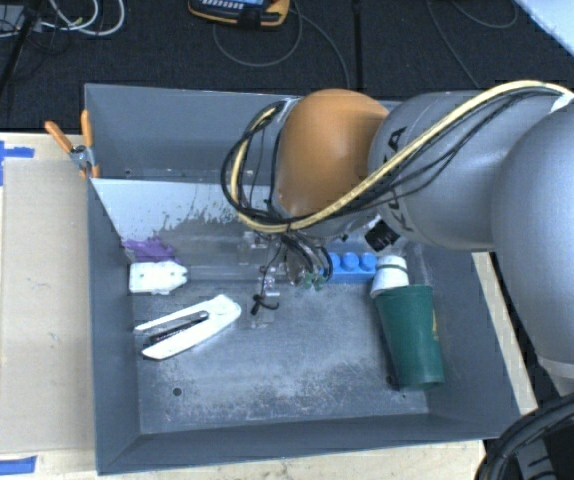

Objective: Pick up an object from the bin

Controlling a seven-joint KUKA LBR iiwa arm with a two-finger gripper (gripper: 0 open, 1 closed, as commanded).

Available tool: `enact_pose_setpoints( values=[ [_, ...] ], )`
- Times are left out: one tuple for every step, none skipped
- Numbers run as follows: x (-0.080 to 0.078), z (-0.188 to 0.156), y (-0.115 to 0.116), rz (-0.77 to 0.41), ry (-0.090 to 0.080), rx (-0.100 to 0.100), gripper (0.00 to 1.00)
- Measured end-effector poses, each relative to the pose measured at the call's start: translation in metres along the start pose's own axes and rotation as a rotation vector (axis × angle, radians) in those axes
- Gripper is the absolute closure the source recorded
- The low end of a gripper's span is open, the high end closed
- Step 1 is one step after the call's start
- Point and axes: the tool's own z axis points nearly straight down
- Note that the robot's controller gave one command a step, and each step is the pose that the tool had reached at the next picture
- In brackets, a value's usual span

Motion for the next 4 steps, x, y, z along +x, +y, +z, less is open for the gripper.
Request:
enact_pose_setpoints(
  values=[
    [-0.001, -0.005, 0.0, 0.002, -0.007, -0.001, 0.0],
    [0.01, 0.029, 0.017, -0.036, -0.013, 0.0, 0.0],
    [0.012, 0.088, 0.064, -0.194, -0.004, 0.0, 1.0],
    [0.012, 0.088, 0.063, -0.194, -0.004, 0.0, 1.0]
  ],
)
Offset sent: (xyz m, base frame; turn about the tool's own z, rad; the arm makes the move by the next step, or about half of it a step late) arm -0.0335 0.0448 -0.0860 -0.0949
